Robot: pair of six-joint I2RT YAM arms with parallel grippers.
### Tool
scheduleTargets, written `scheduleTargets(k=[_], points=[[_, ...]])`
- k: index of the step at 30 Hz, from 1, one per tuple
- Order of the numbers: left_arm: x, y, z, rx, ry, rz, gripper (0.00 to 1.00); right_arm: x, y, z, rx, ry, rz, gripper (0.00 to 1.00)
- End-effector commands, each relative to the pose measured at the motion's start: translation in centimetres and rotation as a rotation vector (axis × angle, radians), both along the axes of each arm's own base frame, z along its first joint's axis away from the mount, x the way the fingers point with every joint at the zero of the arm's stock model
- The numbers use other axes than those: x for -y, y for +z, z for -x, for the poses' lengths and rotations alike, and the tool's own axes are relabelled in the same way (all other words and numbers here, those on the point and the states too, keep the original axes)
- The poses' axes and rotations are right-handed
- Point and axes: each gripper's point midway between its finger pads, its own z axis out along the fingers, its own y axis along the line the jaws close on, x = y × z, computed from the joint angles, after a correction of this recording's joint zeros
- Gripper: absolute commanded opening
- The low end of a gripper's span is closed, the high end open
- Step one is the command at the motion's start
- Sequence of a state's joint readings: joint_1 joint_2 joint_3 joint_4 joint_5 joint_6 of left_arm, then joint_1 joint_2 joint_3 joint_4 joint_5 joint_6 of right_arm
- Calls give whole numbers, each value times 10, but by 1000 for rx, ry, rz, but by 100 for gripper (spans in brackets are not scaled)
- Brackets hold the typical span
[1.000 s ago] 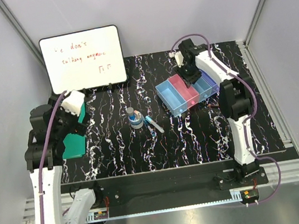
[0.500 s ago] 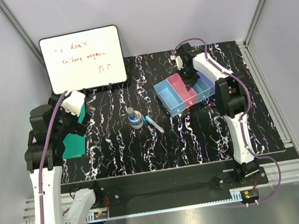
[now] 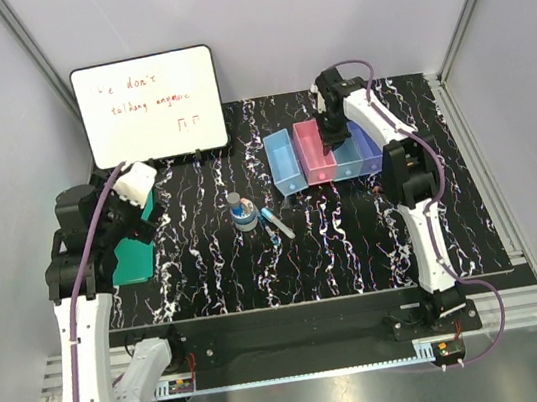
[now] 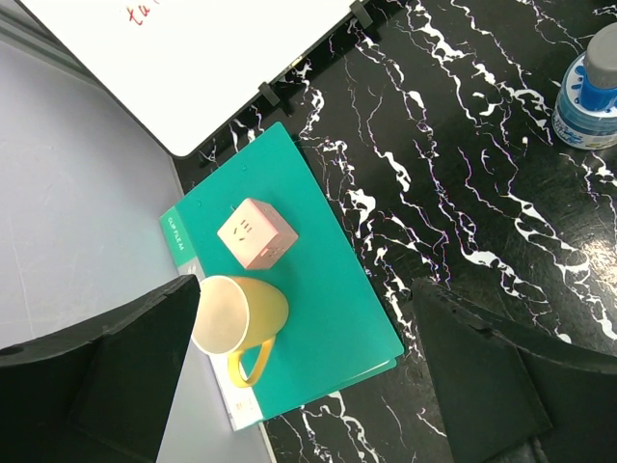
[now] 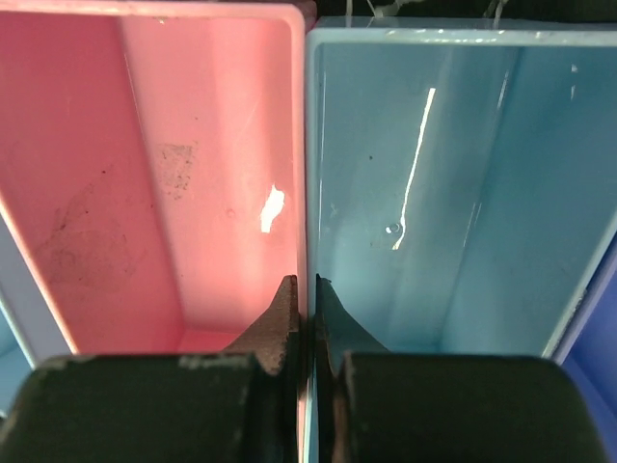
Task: Sort the stationery into containers
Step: Move the storage box to the center of the board.
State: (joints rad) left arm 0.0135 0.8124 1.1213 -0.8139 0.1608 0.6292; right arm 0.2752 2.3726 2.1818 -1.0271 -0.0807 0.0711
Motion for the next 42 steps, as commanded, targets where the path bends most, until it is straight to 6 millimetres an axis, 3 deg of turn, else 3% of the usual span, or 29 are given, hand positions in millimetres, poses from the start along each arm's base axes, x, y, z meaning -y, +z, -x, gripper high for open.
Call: scheduleTargets(k=[1, 9, 14, 21, 28, 34, 42], points=[[8, 18, -7, 66, -44, 17, 99, -45, 20, -27, 48, -59, -195, 0], [8, 13, -6, 64, -61, -5, 99, -52, -13, -24, 13, -65, -136, 0], [8, 13, -5, 71, -63, -9, 99, -72, -27, -17, 5, -33, -107, 0], [8, 11, 0, 82, -74, -21, 99, -101, -33, -18, 26, -20, -113, 0], [11, 12, 2, 98, -97, -28, 99, -107, -41, -22, 19, -76, -130, 0], [13, 11, 1, 106, -117, -37, 99, -120, -48, -15, -43, -164, -203, 0], [14, 3, 1, 97, -123, -31, 99, -152, -55, -5, -60, -147, -233, 0]])
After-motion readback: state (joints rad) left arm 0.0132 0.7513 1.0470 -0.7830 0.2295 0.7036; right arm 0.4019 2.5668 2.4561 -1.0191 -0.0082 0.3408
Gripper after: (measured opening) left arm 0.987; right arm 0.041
